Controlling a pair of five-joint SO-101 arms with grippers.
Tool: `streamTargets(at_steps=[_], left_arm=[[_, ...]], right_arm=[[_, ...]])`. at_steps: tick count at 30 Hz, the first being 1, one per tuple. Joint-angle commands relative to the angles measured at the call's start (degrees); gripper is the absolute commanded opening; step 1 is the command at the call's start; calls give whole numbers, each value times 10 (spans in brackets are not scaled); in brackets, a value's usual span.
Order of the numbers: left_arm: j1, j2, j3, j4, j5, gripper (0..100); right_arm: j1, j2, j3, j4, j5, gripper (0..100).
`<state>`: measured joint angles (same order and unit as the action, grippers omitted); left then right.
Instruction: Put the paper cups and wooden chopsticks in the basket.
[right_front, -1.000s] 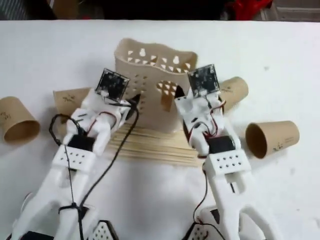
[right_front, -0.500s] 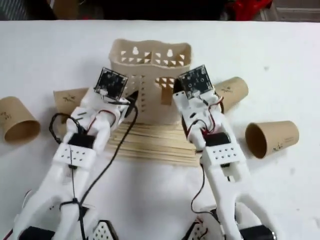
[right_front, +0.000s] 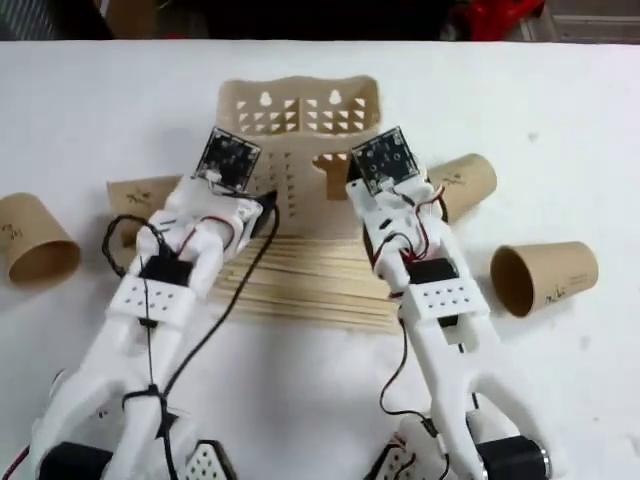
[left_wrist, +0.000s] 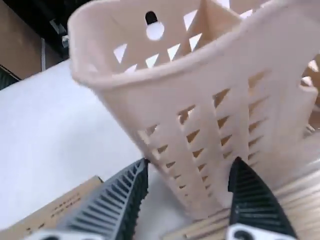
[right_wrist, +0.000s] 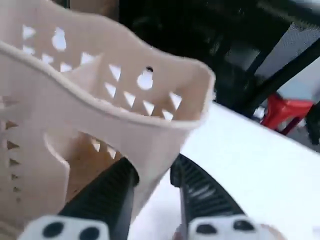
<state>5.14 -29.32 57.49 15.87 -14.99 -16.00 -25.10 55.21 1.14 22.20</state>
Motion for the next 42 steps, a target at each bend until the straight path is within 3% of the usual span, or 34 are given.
streamTargets(at_steps=[1,5,10,14,17,22,30,42], left_arm=[[-14,-80,-17,78,5,260],[-19,-167,-50,199,6,260],[-44,-256,-130,329,8,260],[-58,-275,-209,361,20,260],[-58,-239,-247,351,63,260],[-55,-104,-266,258,115,260],[-58,91,-268,159,116,260],[-55,109,-294,156,114,260]], right_arm=[[-16,-3,-3,87,9,153],[-12,-2,-3,117,5,285],[-7,-3,-4,127,4,253],[2,-15,-10,125,4,247],[7,-39,-10,127,4,247],[7,-78,-9,136,-38,247],[4,-112,-10,156,-40,245],[7,-269,-12,274,-40,245]])
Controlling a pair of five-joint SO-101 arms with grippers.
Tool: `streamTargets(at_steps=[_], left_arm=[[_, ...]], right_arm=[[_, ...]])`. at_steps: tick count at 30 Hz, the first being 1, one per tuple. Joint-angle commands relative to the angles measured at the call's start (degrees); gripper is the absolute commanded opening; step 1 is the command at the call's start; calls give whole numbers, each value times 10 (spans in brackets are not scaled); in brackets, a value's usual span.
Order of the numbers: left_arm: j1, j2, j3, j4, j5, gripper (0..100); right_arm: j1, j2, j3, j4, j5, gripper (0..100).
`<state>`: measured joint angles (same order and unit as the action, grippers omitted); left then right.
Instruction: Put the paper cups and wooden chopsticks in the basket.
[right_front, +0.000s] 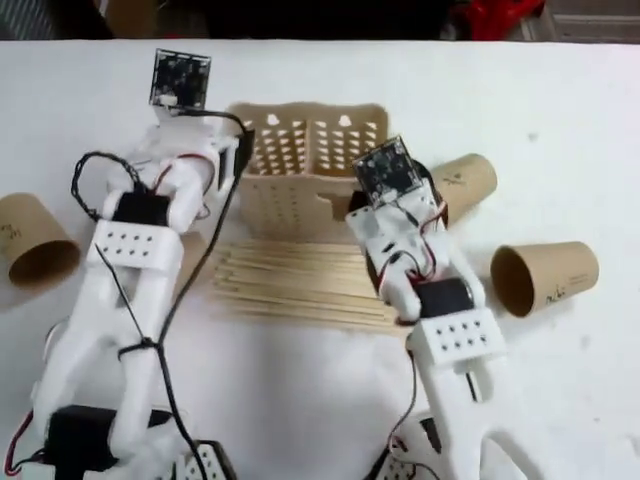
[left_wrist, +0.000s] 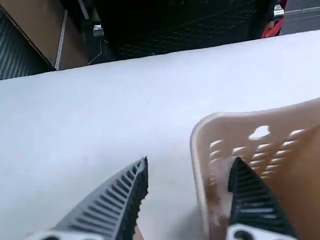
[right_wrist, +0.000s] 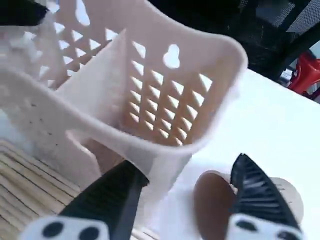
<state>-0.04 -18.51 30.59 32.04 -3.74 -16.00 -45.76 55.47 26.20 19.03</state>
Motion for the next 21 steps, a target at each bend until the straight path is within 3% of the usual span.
streamTargets(at_steps=[1,6,9,12,16,21], left_arm=[[-3,0,-25,-6,2,260],[6,0,-24,-4,0,260],[31,1,-19,-4,-1,260],[57,2,-19,-4,-1,258],[75,42,-27,-10,-11,186],[71,124,-74,-12,-38,81]], right_arm=[[5,-81,-14,36,-9,245],[1,-139,4,58,-9,244],[1,-139,48,9,-9,240],[1,-139,92,-68,-9,169],[1,-139,109,-119,-9,69],[1,-139,112,-116,-9,60]])
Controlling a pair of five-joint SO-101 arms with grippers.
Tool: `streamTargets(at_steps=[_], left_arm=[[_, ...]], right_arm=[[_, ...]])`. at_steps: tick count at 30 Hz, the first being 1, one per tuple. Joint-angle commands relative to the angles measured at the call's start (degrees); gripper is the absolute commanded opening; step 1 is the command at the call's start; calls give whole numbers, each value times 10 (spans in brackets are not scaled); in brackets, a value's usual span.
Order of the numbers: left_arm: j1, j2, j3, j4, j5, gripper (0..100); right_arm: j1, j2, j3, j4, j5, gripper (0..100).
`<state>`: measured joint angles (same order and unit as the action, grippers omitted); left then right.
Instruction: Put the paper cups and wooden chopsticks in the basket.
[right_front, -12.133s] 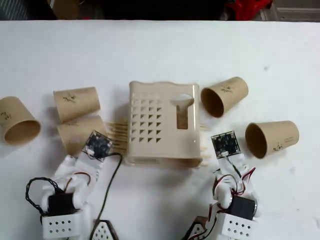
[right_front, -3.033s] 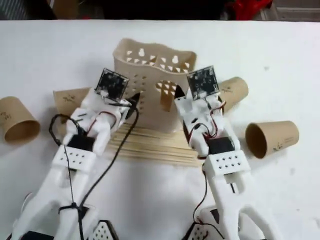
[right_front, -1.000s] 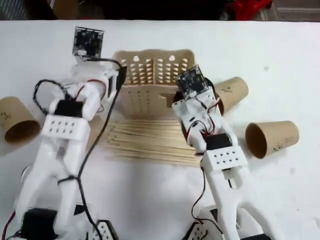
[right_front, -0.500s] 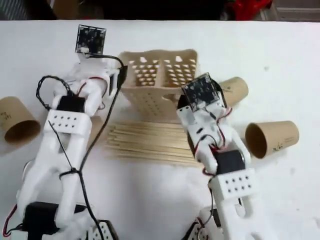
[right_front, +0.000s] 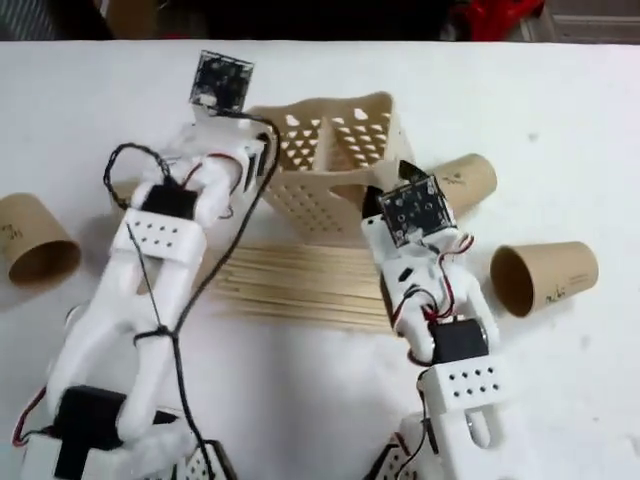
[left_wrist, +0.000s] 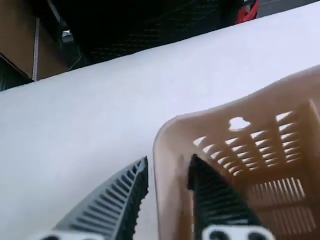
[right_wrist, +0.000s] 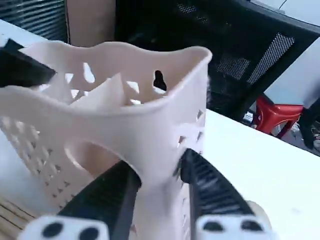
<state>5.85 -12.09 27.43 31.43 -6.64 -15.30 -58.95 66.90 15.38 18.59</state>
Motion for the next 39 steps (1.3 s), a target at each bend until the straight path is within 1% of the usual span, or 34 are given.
streamTargets(at_steps=[1,3,5,10,13,17,19,24,27,31,35,39], left_arm=[[10,71,-58,-3,3,63],[2,82,-82,-2,14,28],[-2,81,-100,0,11,22],[-19,85,-171,52,14,23],[-24,86,-205,70,12,23],[-21,87,-228,83,12,23],[-21,87,-231,82,12,23],[-34,87,-228,77,23,23],[-55,87,-228,69,46,23],[-63,87,-226,69,41,23],[-65,87,-228,69,45,23],[-72,90,-225,49,48,23]], right_arm=[[-6,-7,3,-10,-5,60],[-6,-7,15,-12,-5,61],[-4,-9,30,-12,-5,85],[-6,-13,51,-8,-5,219],[-12,-13,53,-7,-5,263],[-37,-13,72,-11,1,265],[-41,-13,84,-12,18,265],[-30,-13,95,-51,29,267],[-22,-7,76,-85,33,265],[-22,-4,21,-88,33,265],[-22,54,-37,-69,33,265],[-22,136,-48,-65,33,268]])
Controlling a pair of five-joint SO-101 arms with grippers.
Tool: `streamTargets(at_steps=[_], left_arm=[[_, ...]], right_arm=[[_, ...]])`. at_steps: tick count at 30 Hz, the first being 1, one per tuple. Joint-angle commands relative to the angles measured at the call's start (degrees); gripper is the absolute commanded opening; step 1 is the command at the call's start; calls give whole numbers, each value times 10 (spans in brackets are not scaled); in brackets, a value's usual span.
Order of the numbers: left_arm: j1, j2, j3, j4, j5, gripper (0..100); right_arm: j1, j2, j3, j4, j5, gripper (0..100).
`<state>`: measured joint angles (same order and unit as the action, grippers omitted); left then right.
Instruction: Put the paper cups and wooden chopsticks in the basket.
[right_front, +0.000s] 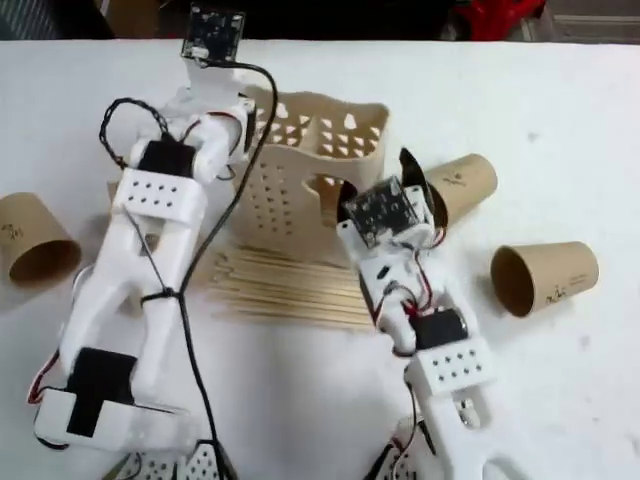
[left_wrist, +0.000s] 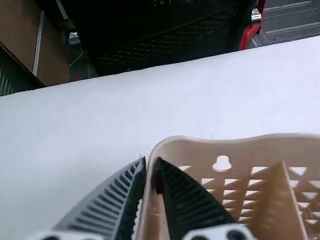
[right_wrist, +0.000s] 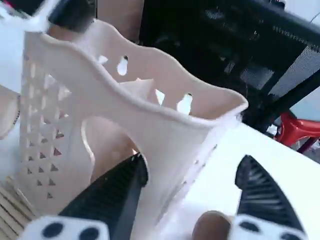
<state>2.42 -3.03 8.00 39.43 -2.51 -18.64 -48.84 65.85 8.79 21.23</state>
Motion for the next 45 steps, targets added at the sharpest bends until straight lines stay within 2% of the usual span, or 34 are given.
streamTargets(at_steps=[1,3,7,16,22,26,30,32,37,42,45], left_arm=[[-43,7,-32,-36,18,23],[-51,28,-37,-43,32,23],[-56,72,-35,-69,38,23],[-61,94,-37,-97,113,23],[-74,94,-38,-113,127,23],[-65,95,-37,-107,98,30],[-42,95,-31,-102,36,107],[-41,95,-32,-73,37,139],[-45,84,-64,-40,36,144],[-69,57,-234,124,35,148],[-71,57,-329,236,33,186]], right_arm=[[10,48,-38,1,4,268],[11,63,-33,16,4,265],[11,64,-34,124,-4,265],[9,-20,-33,216,-180,265],[8,-126,-26,278,-209,265],[5,-172,20,239,-203,249],[4,-178,84,124,-125,82],[4,-178,106,73,-88,12],[4,-178,129,25,-62,19],[8,-178,128,-1,-42,16],[10,-178,128,-14,-28,16]])
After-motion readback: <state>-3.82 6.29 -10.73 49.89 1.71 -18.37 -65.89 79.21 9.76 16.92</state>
